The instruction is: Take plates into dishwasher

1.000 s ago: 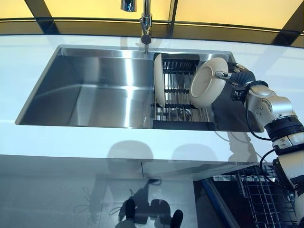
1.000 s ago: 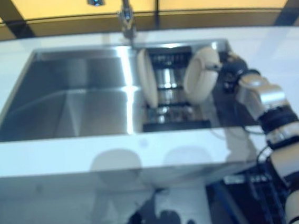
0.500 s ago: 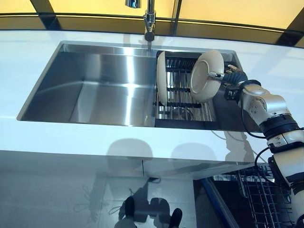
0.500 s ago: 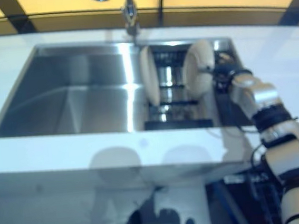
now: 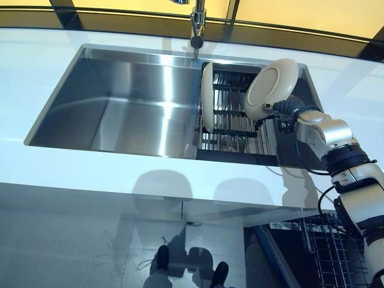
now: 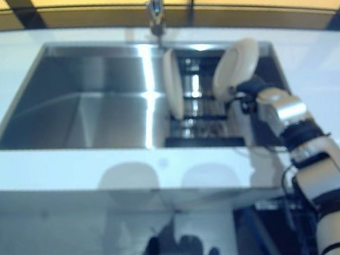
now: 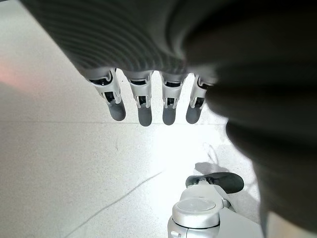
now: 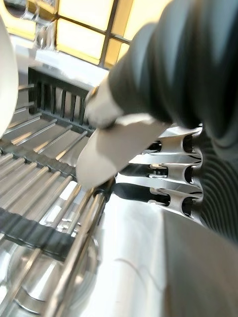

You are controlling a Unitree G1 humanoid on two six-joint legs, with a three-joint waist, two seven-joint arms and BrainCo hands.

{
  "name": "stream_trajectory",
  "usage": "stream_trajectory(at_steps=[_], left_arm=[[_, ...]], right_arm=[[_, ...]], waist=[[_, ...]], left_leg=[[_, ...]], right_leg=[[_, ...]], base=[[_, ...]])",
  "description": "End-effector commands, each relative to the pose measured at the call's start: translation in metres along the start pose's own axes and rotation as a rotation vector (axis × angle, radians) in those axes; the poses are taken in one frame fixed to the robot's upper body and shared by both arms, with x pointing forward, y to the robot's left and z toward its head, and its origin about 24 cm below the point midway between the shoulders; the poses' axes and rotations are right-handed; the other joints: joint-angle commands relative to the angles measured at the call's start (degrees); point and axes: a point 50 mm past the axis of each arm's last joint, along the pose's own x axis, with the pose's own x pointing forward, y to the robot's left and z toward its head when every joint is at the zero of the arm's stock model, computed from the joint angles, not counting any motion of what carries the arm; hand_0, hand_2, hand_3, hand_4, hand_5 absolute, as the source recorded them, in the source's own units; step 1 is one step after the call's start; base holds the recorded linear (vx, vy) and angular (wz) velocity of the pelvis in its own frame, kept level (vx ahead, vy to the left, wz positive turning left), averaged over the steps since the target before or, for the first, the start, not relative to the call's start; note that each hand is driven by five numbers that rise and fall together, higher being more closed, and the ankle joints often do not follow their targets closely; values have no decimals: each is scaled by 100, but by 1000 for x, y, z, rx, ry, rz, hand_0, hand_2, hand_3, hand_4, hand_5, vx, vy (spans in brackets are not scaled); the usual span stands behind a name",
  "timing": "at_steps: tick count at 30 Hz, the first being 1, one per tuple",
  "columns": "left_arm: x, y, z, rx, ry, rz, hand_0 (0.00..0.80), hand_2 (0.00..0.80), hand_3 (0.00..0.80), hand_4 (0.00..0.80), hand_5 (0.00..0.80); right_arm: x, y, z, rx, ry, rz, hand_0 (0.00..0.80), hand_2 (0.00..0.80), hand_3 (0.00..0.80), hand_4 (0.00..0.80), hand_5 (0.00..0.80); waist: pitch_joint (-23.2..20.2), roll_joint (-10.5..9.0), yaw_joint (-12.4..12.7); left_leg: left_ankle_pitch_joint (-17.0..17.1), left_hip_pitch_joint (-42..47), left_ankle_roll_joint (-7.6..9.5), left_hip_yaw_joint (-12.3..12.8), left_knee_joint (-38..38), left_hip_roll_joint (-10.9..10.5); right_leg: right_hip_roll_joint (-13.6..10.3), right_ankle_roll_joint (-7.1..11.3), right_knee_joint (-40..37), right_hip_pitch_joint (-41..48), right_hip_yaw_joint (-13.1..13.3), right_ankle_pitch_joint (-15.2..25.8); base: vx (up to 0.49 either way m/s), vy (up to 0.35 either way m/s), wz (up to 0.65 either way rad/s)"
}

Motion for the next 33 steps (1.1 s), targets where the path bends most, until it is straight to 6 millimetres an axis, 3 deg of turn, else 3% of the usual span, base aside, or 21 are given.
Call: stream_trajectory(at_steps=[1, 27, 33], left_arm=[[0, 3, -5, 55, 24, 25, 0, 0, 0, 0, 0], [-1, 7, -17, 97, 64, 40, 0, 0, 0, 0, 0], [-1, 8, -23, 103, 87, 48, 0, 0, 0, 0, 0]], right_arm=[[-6, -22, 45, -109, -114, -122, 800, 800, 800, 800, 800], [-20, -50, 72, -173, -258, -318, 800, 800, 800, 800, 800], [-24, -50, 80, -96, -313, -295, 800, 800, 800, 800, 800]], waist=[[-112, -55, 167], [-535, -190, 138], [-761, -238, 137]], left_leg=[[-476, 170, 44, -233, -25, -188], [-571, 482, 20, -115, -25, -134], [-617, 636, 9, -71, -25, -123]], right_leg=[[-72, 223, -4, 51, 2, -158], [-22, 256, -4, 316, 26, -245], [-13, 262, -4, 461, 7, -293]], base=[[0, 0, 0], [1, -1, 1], [0, 0, 0]])
